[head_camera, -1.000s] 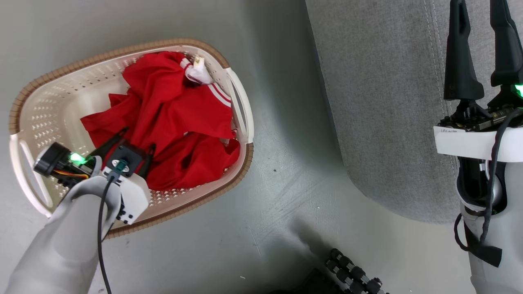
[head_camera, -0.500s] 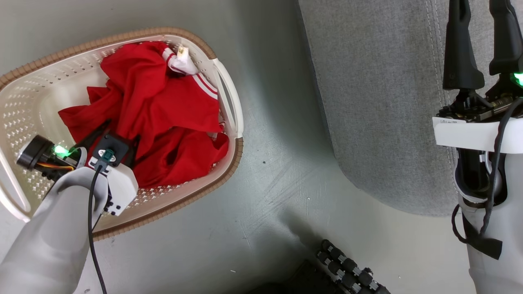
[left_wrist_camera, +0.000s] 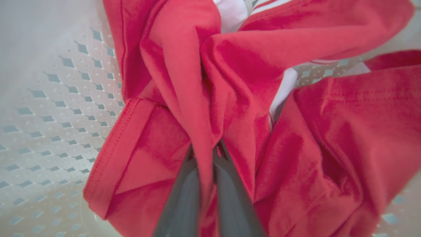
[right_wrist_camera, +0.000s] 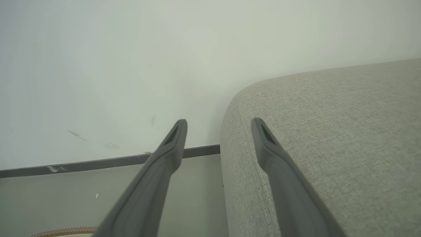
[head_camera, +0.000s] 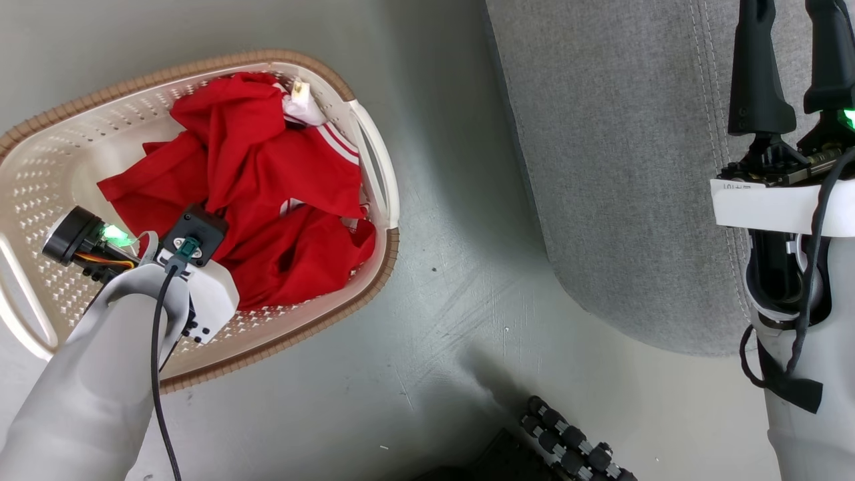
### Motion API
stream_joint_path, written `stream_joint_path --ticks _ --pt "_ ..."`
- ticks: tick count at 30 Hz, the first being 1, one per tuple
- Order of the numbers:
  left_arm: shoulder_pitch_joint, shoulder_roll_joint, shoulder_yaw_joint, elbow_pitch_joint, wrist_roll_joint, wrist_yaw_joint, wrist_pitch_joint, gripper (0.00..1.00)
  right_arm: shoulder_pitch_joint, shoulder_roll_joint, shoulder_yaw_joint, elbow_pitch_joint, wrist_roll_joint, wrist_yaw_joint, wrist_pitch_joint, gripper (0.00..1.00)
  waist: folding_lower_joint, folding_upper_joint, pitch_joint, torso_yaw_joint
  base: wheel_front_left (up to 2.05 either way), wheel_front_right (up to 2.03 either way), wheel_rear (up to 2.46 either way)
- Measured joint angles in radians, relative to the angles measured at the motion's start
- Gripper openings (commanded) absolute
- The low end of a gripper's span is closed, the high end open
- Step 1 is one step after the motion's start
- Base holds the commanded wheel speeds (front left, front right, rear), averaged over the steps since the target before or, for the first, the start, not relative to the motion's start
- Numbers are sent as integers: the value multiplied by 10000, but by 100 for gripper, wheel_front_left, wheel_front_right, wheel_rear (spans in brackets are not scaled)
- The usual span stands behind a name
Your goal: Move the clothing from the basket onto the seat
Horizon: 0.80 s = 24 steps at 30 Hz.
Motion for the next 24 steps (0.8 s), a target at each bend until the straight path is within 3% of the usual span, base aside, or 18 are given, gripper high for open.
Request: stream_joint_path --ticks 10,24 --pt "28 -54 401 -462 -652 -121 -272 0 -8 0 -90 259 -201 0 0 100 0 0 -381 276 0 0 0" --pt "259 -650 1160 -2201 -1795 -161 -575 0 57 -6 -40 702 -732 0 0 100 0 0 -1267 822 0 0 0"
